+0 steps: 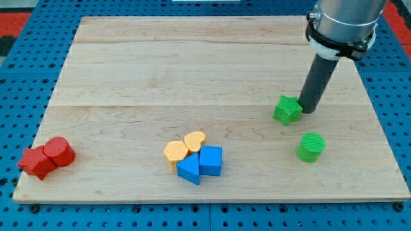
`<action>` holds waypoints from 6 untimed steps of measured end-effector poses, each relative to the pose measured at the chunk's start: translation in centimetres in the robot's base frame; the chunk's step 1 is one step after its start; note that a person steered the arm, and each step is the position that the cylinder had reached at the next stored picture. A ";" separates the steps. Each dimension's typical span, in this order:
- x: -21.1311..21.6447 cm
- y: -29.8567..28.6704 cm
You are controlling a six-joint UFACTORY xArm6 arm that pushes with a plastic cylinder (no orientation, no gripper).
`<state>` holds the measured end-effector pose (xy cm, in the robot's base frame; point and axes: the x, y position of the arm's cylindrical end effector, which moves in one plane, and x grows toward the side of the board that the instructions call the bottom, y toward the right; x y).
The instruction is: Move the red circle to the top right of the board
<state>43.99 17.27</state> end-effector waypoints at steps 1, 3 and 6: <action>-3.8 -2.2; 5.9 -0.7; -1.2 -21.8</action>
<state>42.82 -4.56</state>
